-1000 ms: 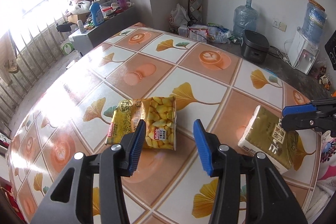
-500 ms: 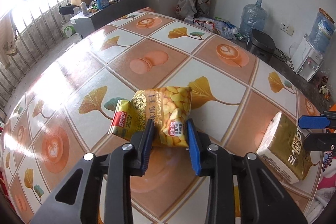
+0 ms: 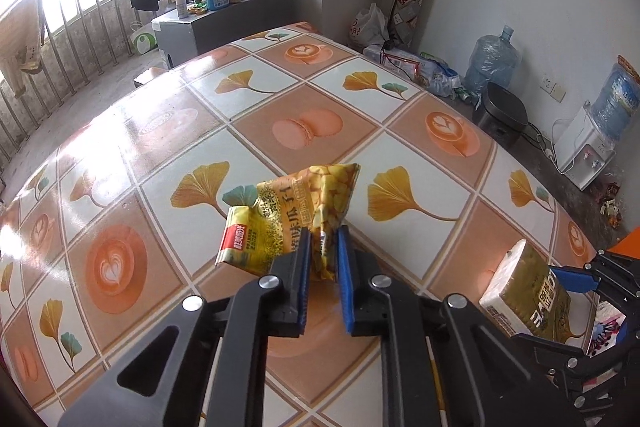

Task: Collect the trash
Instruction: 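Grasp the yellow snack bag with the left gripper while the right holds the gold packet, then carry the snack bag and gold packet over the blue wastebasket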

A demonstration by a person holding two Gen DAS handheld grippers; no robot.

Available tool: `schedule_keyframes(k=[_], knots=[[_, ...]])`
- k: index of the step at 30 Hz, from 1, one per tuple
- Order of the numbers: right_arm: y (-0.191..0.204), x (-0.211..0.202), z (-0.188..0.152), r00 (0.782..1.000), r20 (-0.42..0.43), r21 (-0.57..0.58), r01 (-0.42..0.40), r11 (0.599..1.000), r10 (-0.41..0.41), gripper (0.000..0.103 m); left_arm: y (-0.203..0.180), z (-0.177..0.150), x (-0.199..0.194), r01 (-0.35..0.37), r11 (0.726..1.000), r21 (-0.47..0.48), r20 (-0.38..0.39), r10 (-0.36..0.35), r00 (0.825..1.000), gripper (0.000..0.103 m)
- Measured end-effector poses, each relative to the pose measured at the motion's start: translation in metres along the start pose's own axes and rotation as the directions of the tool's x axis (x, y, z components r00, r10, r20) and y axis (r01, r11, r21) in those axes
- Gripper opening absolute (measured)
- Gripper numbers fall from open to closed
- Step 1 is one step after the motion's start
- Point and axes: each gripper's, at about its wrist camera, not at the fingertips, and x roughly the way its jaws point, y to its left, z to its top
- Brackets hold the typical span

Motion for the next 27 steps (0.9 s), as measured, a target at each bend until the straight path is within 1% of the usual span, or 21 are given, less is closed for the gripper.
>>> schedule_keyframes(k=[1,4,9,15,27], knots=[[-0.001,-0.001,-0.001,1.000,0.001,0.007,-0.004,1.000,0.004,0.051,0.001,0.000,-0.002,0.000,1.000,-0.004,0.004,0.000,1.000,0.012],[-0.006,-0.003,-0.004,0.999,0.006,0.042,-0.032,0.999,0.032,0.050,0.002,0.001,-0.009,-0.004,1.000,-0.009,0.019,0.004,1.000,0.011],[-0.020,-0.008,-0.003,0.998,0.031,0.087,-0.061,0.994,0.058,0.049,0.001,0.005,-0.026,-0.009,1.000,-0.015,0.059,0.010,0.998,0.011],[-0.028,-0.021,-0.002,0.995,0.076,0.117,-0.070,0.991,0.061,0.049,-0.002,0.013,-0.048,-0.008,1.000,-0.016,0.115,0.010,0.993,0.011],[-0.037,-0.036,0.000,0.990,0.126,0.168,-0.090,0.982,0.069,0.049,-0.015,0.019,-0.068,0.005,1.000,0.002,0.162,-0.005,0.987,0.011]])
